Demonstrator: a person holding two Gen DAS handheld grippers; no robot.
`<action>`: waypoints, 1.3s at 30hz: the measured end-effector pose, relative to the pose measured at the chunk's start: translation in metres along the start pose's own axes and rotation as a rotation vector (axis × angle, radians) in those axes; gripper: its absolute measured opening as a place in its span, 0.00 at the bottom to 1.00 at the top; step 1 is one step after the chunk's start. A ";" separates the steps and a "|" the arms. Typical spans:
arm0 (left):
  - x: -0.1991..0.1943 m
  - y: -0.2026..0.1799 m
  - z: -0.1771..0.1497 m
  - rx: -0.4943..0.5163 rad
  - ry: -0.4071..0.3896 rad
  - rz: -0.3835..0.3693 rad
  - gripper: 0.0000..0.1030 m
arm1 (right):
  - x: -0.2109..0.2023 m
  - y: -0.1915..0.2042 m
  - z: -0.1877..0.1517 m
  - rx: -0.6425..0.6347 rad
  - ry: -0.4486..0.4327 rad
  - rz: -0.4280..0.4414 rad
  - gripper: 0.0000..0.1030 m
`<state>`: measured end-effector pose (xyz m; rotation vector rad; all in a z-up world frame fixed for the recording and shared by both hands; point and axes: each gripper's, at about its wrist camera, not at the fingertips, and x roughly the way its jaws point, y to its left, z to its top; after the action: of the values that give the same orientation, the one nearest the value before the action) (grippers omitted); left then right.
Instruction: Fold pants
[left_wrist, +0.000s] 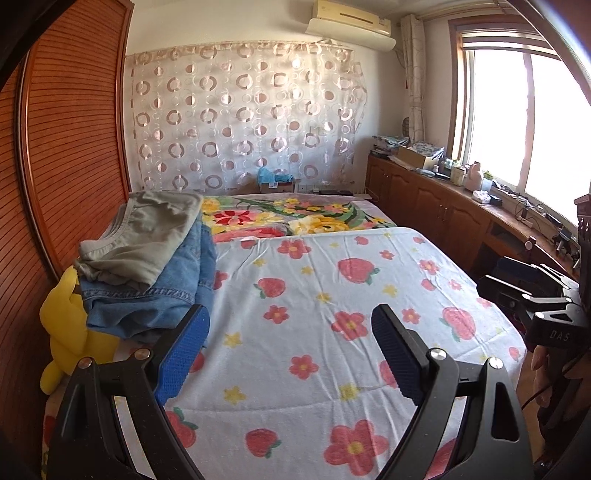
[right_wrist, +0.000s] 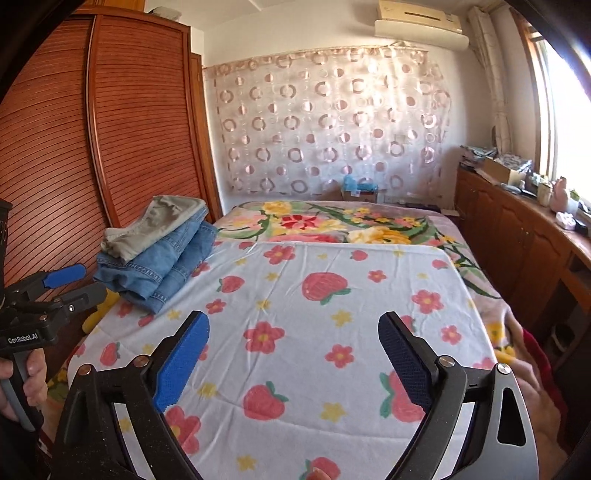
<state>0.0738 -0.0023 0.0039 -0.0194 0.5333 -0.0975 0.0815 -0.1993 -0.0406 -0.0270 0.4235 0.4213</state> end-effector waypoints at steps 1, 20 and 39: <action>-0.002 -0.003 0.002 0.001 -0.005 -0.005 0.87 | -0.004 0.000 -0.001 0.000 -0.005 -0.008 0.92; -0.046 -0.032 0.029 0.032 -0.084 -0.023 0.87 | -0.048 0.018 -0.007 0.026 -0.104 -0.071 0.92; -0.080 -0.023 0.039 0.018 -0.169 0.022 0.87 | -0.056 0.014 -0.022 0.022 -0.206 -0.087 0.92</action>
<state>0.0230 -0.0171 0.0796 -0.0040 0.3637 -0.0783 0.0207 -0.2113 -0.0368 0.0195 0.2230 0.3300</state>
